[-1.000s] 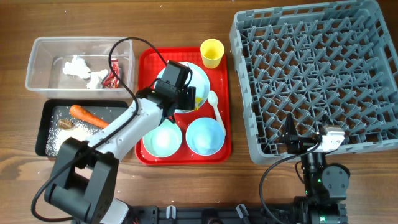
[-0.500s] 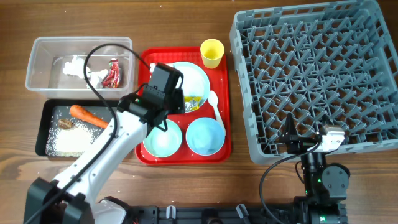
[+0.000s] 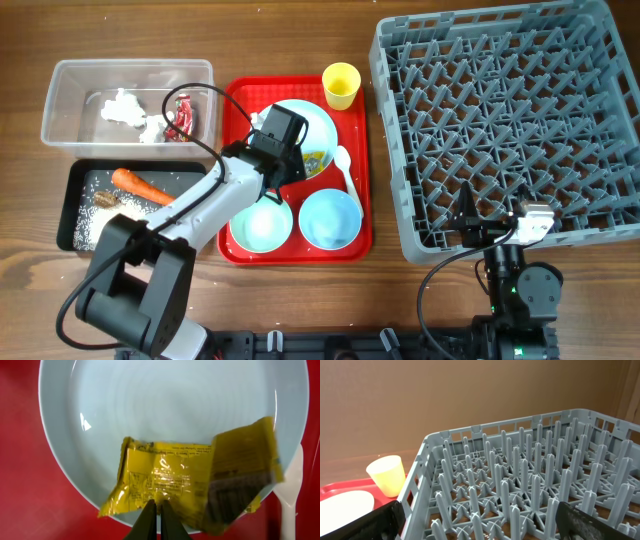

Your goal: Sort waste into correct bins and load items into the dishwasher rack

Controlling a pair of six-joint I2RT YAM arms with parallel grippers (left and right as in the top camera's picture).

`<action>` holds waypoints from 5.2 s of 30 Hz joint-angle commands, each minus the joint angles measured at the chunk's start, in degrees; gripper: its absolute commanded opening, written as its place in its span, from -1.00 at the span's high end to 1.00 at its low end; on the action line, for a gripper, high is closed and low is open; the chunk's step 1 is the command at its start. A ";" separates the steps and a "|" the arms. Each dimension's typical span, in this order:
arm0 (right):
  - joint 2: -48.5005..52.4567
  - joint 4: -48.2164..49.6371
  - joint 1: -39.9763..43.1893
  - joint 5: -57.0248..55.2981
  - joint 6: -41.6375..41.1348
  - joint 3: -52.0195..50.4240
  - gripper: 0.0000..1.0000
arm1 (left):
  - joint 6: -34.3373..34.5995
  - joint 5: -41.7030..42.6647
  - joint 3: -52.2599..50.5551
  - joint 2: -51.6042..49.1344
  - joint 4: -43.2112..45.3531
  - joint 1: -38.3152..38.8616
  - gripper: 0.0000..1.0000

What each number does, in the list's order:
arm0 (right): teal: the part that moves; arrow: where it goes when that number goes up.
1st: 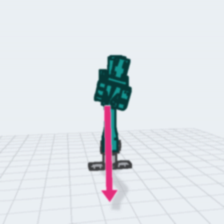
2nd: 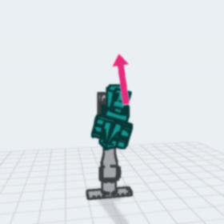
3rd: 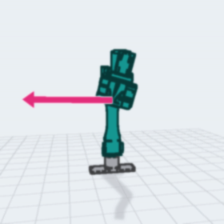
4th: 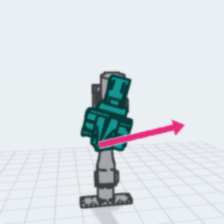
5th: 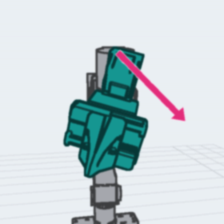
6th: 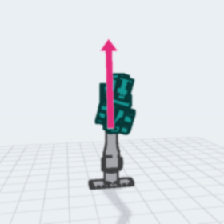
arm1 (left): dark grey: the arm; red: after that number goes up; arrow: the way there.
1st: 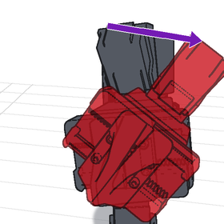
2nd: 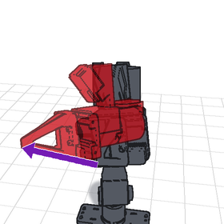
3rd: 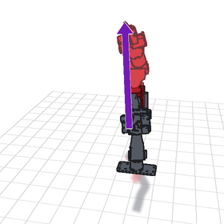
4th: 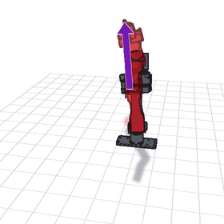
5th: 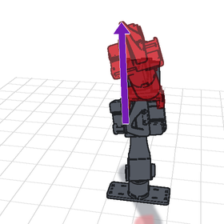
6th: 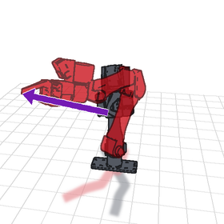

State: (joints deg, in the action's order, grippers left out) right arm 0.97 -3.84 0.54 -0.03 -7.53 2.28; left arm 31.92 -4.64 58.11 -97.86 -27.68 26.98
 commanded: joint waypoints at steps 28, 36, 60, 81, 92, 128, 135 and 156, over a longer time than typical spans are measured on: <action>0.22 0.17 -0.24 0.50 -0.37 -0.17 -0.99 | -16.94 -4.31 4.20 -0.74 13.68 -6.51 0.52; 0.22 0.17 -0.24 0.50 -0.37 -0.17 -0.99 | -9.03 -3.37 7.65 5.03 -0.22 -10.58 0.42; 0.22 0.17 -0.24 0.50 -0.37 -0.17 -1.00 | -9.18 17.16 7.48 -6.21 -6.38 -4.50 0.61; 0.22 0.17 -0.24 0.50 -0.37 -0.17 -1.00 | -18.27 11.39 7.48 -6.32 -3.39 -4.22 -0.29; 0.22 0.17 -0.24 0.50 -0.37 -0.17 -0.99 | -18.27 11.41 7.48 -7.19 -3.23 -4.20 -0.33; 0.22 0.17 -0.24 0.50 -0.39 -0.17 -0.99 | -19.74 9.99 11.04 -11.50 -4.35 -1.86 0.92; 0.22 0.17 -0.24 0.50 -0.39 -0.17 -0.99 | -19.54 5.99 17.25 -5.33 -10.56 -3.26 0.92; 0.22 0.17 -0.24 0.50 -0.37 -0.17 -0.99 | -19.54 12.13 17.86 -4.76 -13.90 -6.25 0.12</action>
State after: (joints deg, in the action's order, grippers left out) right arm 1.02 -3.84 0.54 -0.03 -7.53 2.28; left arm 12.47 6.09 75.44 -98.45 -41.80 18.46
